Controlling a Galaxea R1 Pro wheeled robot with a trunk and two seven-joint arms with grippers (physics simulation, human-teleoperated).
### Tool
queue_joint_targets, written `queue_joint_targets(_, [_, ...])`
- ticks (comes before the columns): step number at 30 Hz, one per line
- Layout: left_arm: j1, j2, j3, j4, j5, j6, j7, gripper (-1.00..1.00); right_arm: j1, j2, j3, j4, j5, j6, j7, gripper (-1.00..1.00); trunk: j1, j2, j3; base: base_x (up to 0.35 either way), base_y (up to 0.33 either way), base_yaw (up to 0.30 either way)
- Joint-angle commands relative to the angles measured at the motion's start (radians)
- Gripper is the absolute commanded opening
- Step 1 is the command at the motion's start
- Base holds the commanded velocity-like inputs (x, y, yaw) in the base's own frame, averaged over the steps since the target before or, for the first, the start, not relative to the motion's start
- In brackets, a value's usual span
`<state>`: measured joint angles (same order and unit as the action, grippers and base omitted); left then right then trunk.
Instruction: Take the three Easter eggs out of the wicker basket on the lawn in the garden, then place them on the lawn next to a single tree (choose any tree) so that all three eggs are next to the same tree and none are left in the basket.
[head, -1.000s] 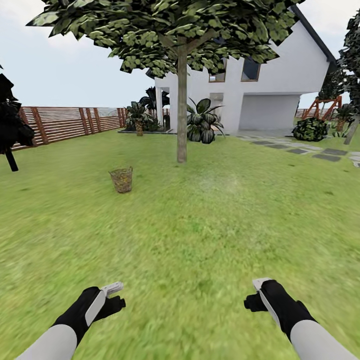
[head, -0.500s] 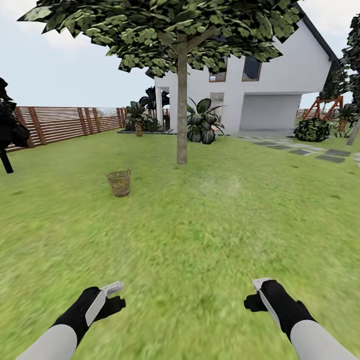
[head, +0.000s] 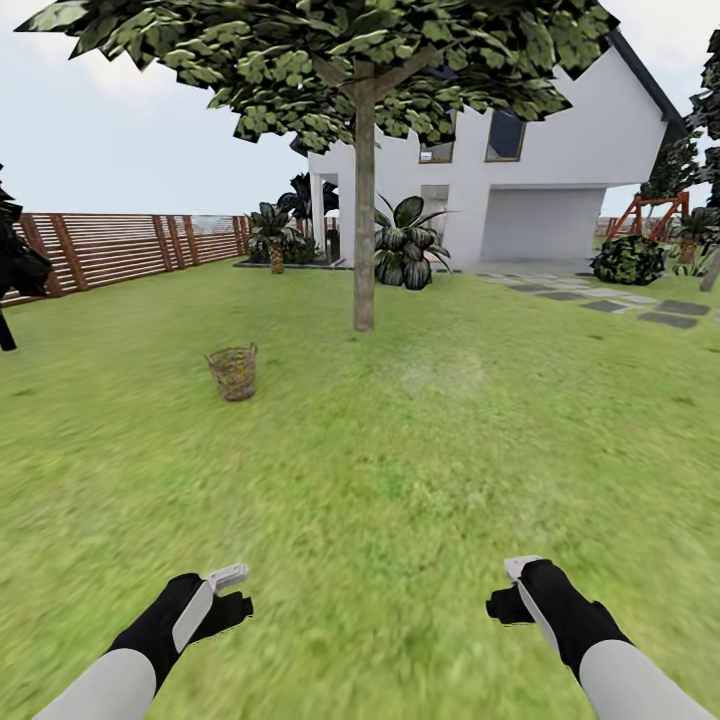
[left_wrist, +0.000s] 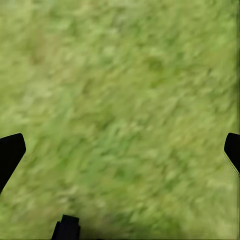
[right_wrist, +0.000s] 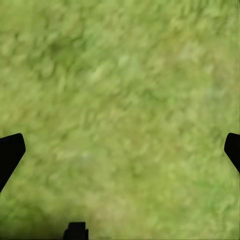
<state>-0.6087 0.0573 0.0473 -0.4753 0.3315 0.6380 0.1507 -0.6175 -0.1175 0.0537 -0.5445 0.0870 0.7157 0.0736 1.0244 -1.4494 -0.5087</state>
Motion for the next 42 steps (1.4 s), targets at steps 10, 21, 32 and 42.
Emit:
queue_joint_targets(10, [0.0,0.025,0.007,-0.003,0.017,0.006,0.006,1.0,0.0,-0.001,0.005,-0.002,0.011,0.005,0.008,1.0,0.001,-0.001,-0.001,0.334,0.047,0.0])
queue_joint_targets(21, [0.0,0.033,0.008,-0.003,0.017,0.005,0.006,1.0,0.0,-0.001,0.005,-0.002,0.011,0.005,0.008,1.0,0.001,-0.001,-0.001,0.253,0.264,0.0])
queue_joint_targets(32, [0.0,0.041,0.008,-0.003,0.014,0.006,0.006,1.0,-0.001,-0.002,0.004,-0.001,0.01,0.006,0.008,1.0,0.001,-0.001,-0.001,0.237,0.275,0.0])
queue_joint_targets(42, [0.0,0.247,0.001,-0.003,0.007,0.021,-0.156,1.0,0.0,-0.003,0.002,-0.001,0.008,0.005,0.009,1.0,0.001,-0.001,-0.001,0.259,0.25,0.0])
